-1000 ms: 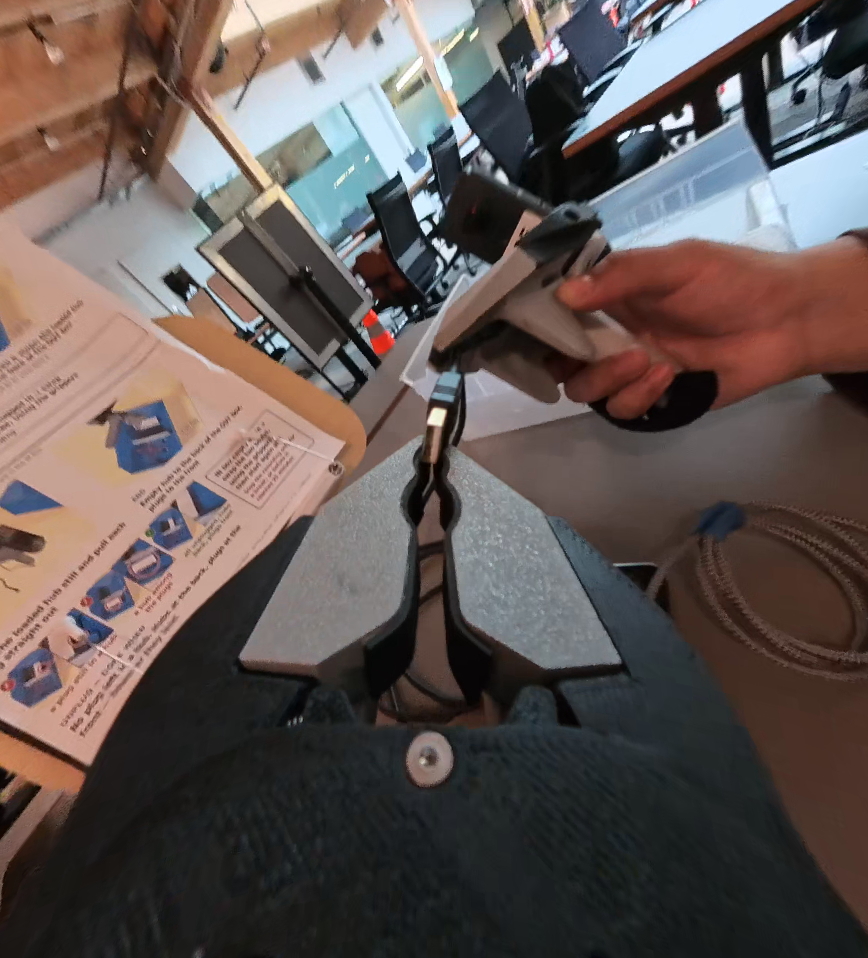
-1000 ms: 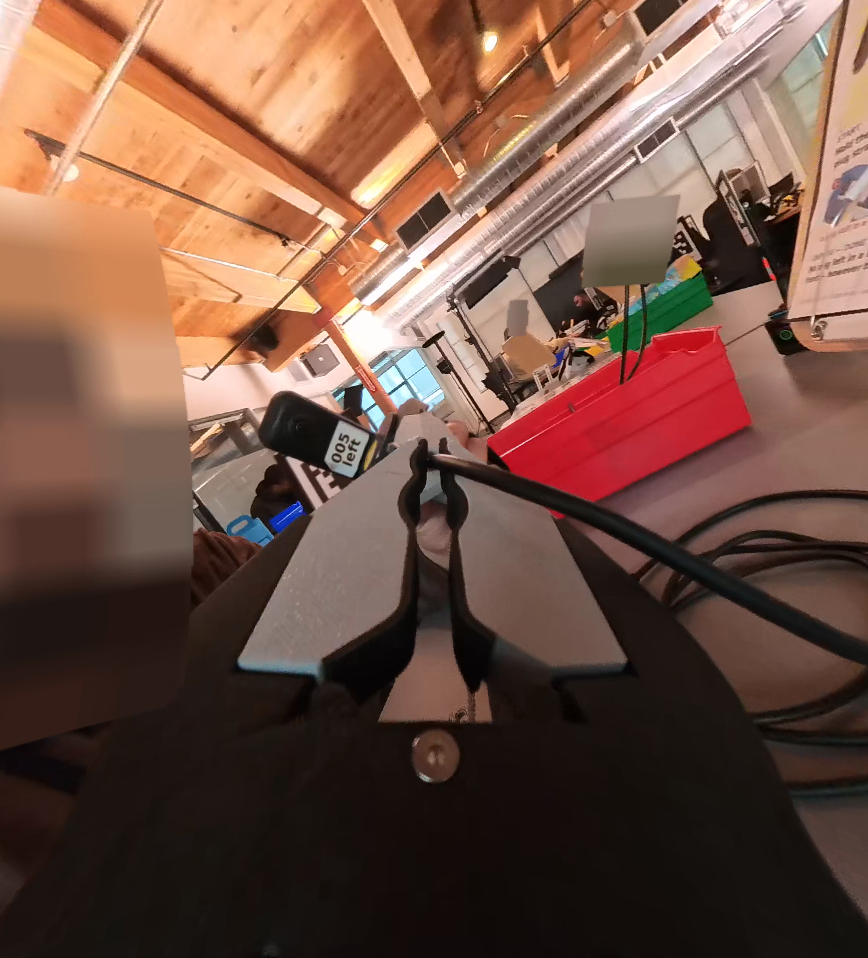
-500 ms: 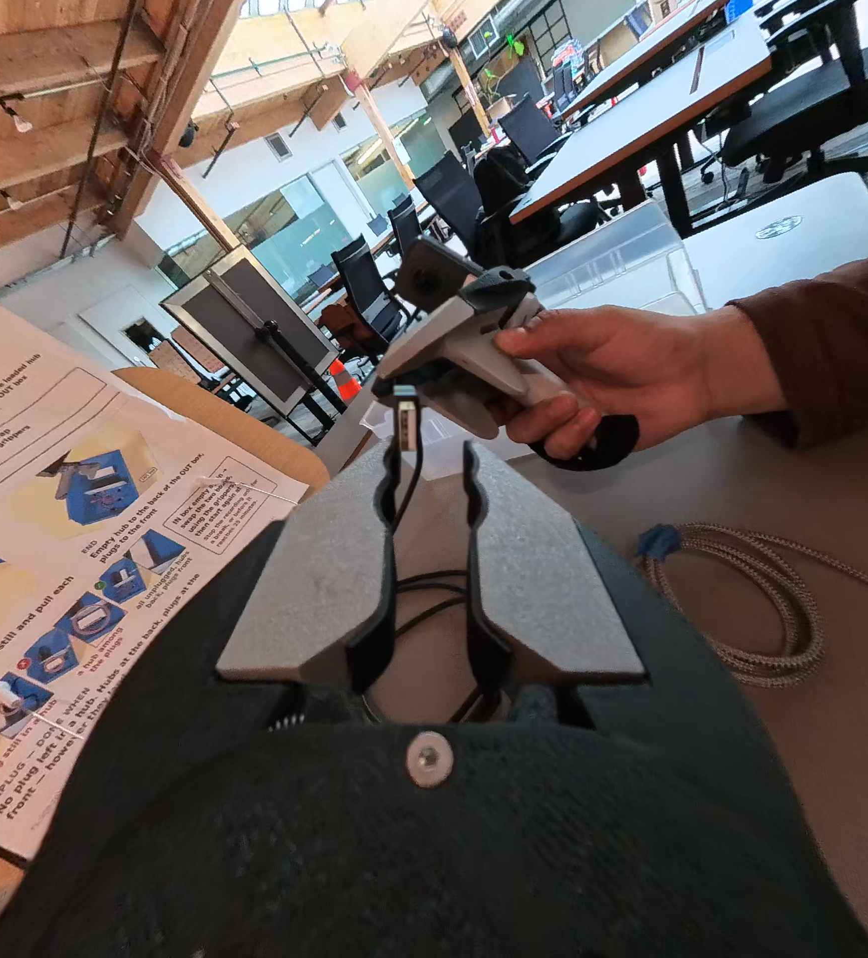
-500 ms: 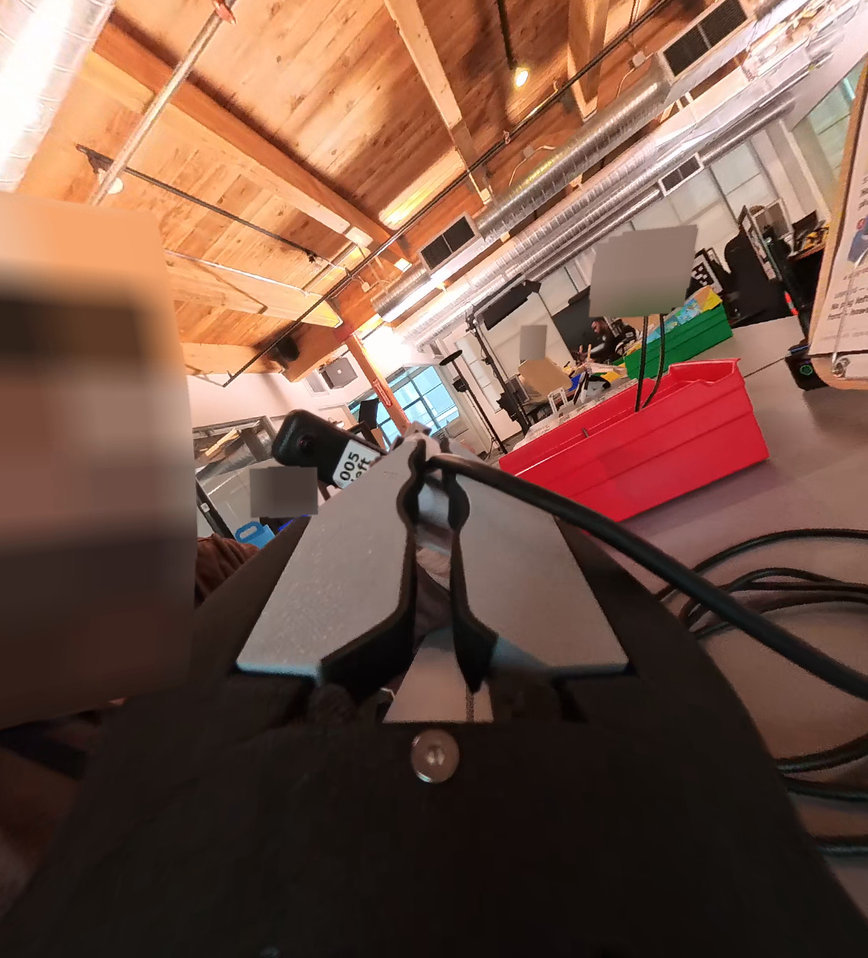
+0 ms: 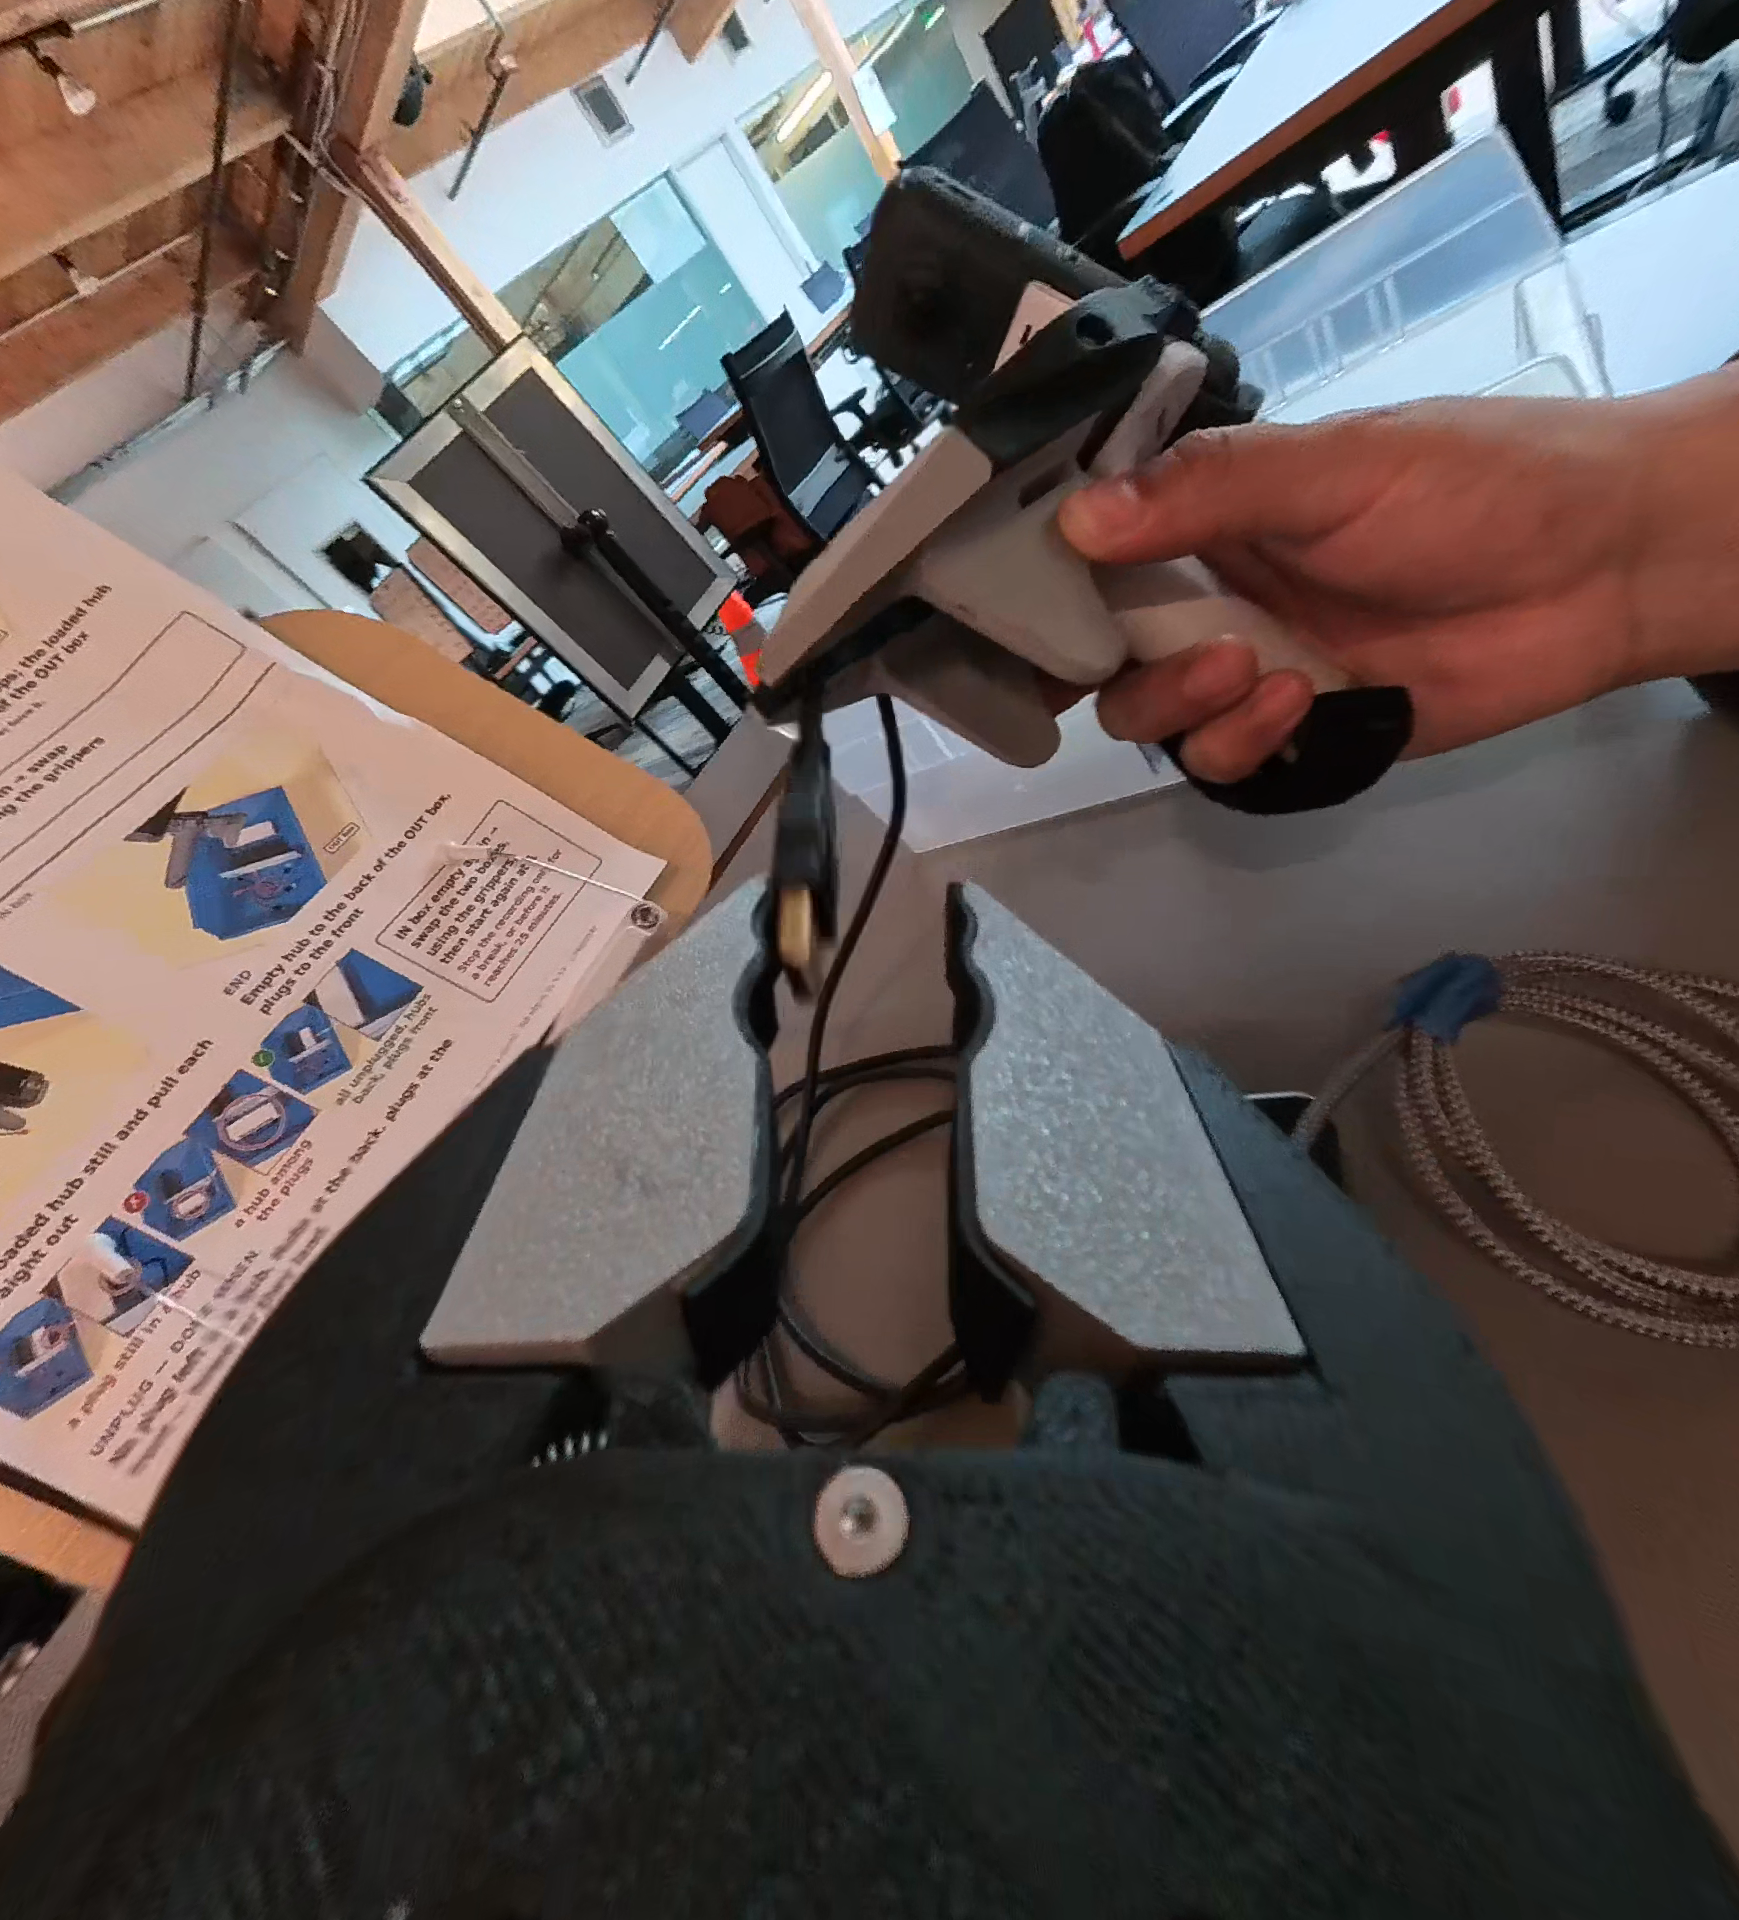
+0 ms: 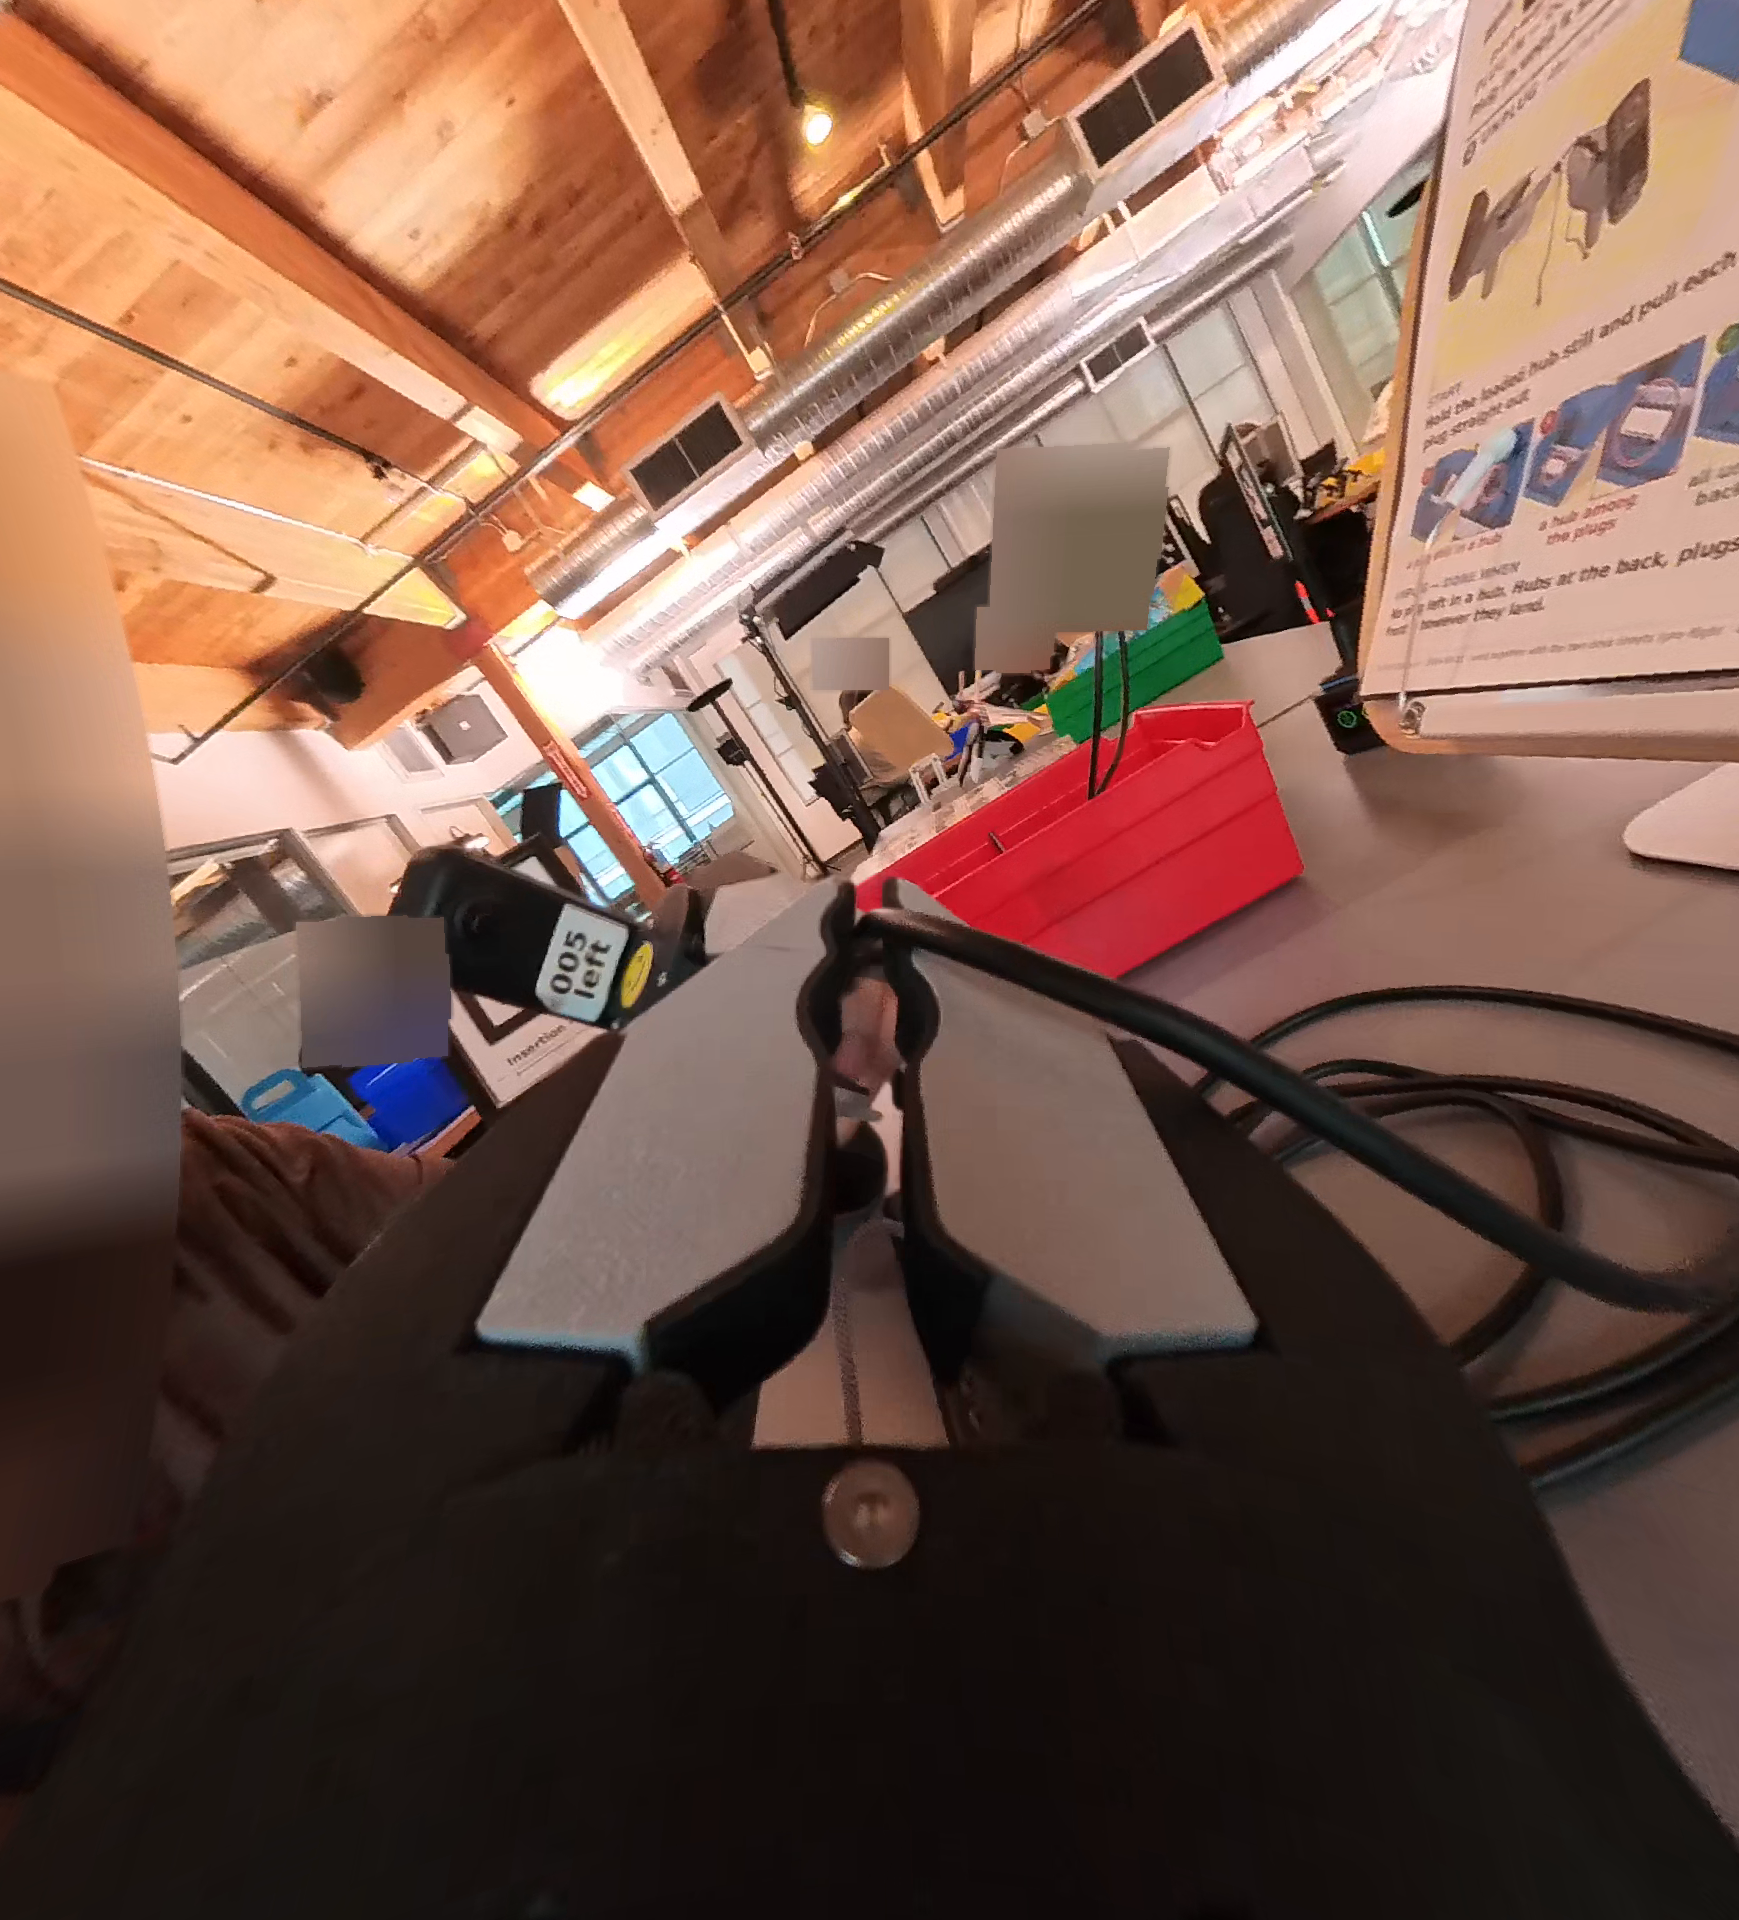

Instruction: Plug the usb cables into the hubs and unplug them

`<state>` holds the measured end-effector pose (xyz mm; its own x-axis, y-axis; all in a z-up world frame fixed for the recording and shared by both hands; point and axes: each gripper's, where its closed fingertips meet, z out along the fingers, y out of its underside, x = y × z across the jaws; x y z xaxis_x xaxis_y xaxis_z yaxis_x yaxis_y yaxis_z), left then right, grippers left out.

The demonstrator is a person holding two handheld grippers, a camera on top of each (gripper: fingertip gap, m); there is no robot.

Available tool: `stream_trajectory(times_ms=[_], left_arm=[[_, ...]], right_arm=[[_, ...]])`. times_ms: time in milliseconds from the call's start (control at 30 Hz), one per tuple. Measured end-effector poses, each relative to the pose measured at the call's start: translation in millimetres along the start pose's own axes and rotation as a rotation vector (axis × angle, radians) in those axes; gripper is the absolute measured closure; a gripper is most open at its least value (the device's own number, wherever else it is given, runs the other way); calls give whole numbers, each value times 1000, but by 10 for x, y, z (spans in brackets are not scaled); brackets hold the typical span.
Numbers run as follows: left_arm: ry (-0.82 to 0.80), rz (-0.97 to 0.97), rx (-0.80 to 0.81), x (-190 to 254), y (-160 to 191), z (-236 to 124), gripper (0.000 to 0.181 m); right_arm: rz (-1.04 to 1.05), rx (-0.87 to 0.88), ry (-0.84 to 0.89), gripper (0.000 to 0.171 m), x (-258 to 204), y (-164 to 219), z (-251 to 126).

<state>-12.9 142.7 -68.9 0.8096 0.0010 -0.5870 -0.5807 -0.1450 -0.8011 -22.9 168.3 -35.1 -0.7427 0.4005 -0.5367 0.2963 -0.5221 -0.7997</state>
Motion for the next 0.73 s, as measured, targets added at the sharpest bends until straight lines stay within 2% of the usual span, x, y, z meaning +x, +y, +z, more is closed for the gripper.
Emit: stream_trajectory(times_ms=[100, 200, 367, 467, 567, 667, 733], left_arm=[[-46, 9, -12, -76, 23, -13, 146], [-65, 24, -64, -118, 137, -7, 171], [1, -58, -112, -66, 263, 32, 173], [205, -345, -75, 81, 178, 3, 174], [518, -719, 62, 172, -47, -145, 174], [793, -1051, 193, 105, -170, -323, 175], [916, -1192, 265, 48, -209, -412, 175]], right_arm=[[-10, -25, 49, 171, 62, 45, 8], [2, -23, 28, 171, 27, 50, 28], [-30, -49, 51, 171, 21, 85, 49], [-85, -71, 43, 166, -49, 75, 55], [-228, -145, 44, 155, -183, 116, 88], [-405, -265, 72, 143, -263, 296, 161], [-494, -318, 65, 136, -305, 446, 231]])
